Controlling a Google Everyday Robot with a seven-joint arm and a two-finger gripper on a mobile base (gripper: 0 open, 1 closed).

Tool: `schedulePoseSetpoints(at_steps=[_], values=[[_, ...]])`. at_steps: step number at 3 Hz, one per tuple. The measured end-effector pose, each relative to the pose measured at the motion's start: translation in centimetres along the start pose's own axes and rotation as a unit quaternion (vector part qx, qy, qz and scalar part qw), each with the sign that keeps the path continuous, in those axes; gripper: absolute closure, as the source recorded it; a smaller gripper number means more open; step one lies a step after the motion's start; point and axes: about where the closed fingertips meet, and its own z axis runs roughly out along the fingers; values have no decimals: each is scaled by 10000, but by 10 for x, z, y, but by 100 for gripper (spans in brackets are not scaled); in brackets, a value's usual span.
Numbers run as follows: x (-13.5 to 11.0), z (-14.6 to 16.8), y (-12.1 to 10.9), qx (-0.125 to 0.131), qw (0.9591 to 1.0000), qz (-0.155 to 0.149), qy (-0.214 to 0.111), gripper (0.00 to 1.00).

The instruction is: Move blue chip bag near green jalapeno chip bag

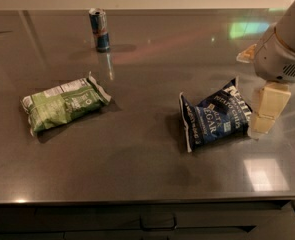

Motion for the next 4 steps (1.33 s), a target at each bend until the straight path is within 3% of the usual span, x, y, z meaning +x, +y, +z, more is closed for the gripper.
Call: schedulePoseSetpoints(at_steps=[1,3,4], values=[[0,18,-4,-156,9995,-292,5,0],[5,49,-5,-485,9973,-538,73,0],[6,59,-6,-627,9963,-580,121,9]])
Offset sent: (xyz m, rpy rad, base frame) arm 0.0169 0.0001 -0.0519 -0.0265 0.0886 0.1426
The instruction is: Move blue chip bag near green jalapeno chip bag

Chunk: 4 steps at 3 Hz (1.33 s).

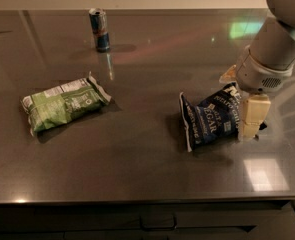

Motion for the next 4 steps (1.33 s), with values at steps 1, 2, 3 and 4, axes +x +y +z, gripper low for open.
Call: schedulePoseSetpoints(at_steps=[1,2,3,4], values=[[-2,2,0,-67,10000,0,4,27],[-6,0,0,-93,9999,-36,12,50],[-10,-7,-3,-34,10000,-54,66,74],[-22,-20,-9,5,10000,11,30,96]])
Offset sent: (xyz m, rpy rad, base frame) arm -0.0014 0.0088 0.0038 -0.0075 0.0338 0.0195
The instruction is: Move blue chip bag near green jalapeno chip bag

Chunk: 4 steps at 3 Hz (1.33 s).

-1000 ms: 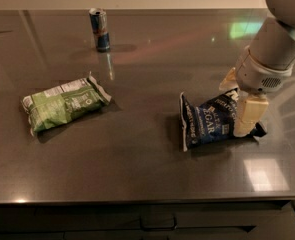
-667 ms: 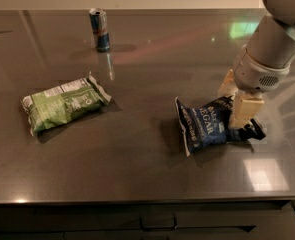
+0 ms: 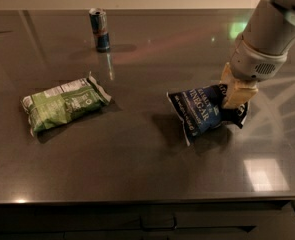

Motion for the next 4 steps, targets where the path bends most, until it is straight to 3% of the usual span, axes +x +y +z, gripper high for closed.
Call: schedulePoseSetpoints(at_steps=[1,2,4], values=[[-22,-16,-13,-70,9998,192,-74,100],[-64,-28,-31,-176,9989,270,-334,100],[-145,-16,-61,-362,9949,126,-930,100]])
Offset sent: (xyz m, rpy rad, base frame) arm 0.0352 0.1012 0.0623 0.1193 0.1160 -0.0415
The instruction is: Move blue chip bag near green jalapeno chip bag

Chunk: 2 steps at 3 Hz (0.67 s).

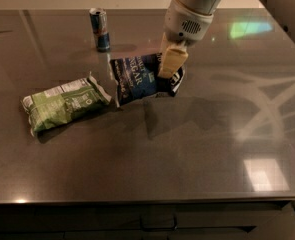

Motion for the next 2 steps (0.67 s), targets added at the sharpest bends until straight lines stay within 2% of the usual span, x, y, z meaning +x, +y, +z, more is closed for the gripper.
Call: schedulePoseSetpoints(at_steps=[1,2], values=[[-26,19,-11,-85,9998,-113,-150,82],[-46,33,-20,-168,9993,-194,-278,59]])
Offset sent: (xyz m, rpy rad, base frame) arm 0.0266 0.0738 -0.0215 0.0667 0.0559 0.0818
